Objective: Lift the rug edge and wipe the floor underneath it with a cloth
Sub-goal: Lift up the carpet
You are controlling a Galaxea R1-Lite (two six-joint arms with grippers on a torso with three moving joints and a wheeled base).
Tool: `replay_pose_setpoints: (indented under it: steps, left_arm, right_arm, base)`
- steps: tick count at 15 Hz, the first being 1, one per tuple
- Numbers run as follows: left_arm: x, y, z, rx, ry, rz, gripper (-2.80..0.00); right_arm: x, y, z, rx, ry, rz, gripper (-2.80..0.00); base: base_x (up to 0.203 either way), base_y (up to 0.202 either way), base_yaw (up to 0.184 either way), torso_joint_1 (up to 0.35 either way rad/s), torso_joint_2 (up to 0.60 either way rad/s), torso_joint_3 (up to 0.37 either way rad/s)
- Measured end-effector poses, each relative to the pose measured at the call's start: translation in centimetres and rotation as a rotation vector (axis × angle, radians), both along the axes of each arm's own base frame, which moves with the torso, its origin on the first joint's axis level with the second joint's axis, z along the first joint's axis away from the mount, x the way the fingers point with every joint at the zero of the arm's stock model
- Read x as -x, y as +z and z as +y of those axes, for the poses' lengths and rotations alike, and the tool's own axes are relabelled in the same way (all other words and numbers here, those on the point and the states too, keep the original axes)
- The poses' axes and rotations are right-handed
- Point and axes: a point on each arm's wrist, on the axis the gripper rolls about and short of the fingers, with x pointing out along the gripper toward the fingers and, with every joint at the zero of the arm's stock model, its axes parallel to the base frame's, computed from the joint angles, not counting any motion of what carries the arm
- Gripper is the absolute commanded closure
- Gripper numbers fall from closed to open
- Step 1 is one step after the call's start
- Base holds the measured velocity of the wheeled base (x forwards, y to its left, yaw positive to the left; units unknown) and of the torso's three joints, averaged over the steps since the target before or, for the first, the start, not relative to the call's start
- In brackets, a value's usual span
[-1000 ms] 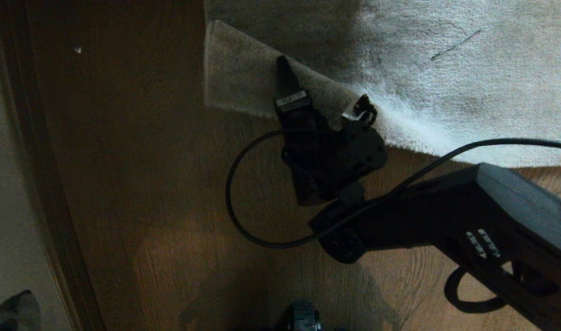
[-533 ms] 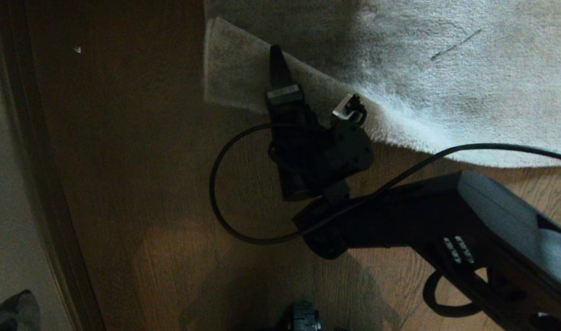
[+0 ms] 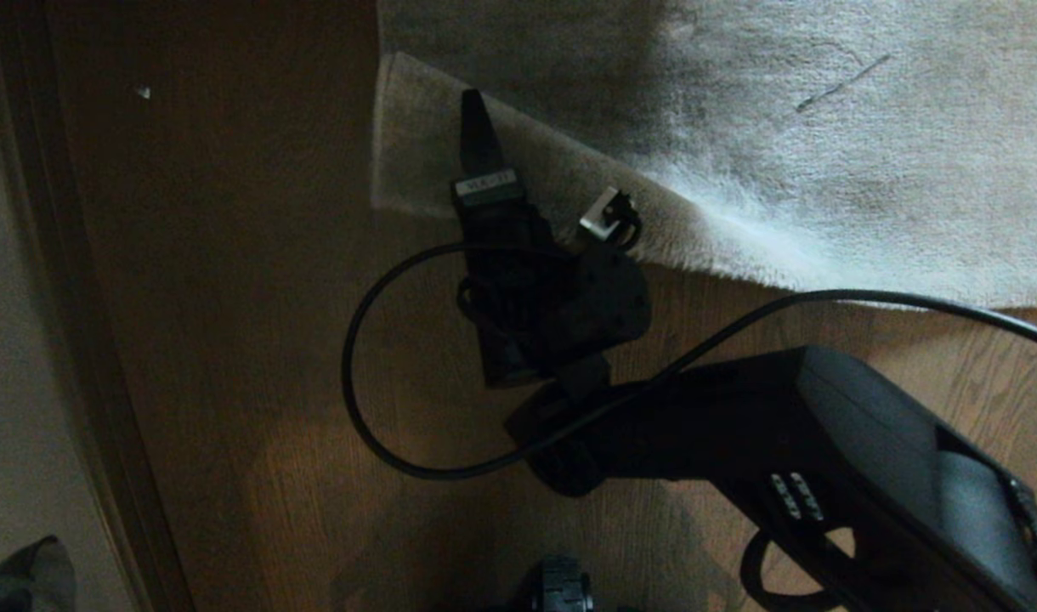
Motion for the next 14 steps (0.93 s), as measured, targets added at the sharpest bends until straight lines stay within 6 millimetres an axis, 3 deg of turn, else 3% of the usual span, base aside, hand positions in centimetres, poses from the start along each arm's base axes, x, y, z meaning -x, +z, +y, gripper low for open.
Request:
replay_pose_setpoints:
  steps: [14]
  left_arm:
    - [0.0,0.0,0.0,0.0,0.0,0.0,0.0]
  right_arm:
    - [1.0,-1.8,1.3,0.052,0.034,0.031,-2.8]
  base:
    - [0.0,0.0,0.0,0.0,0.0,0.0]
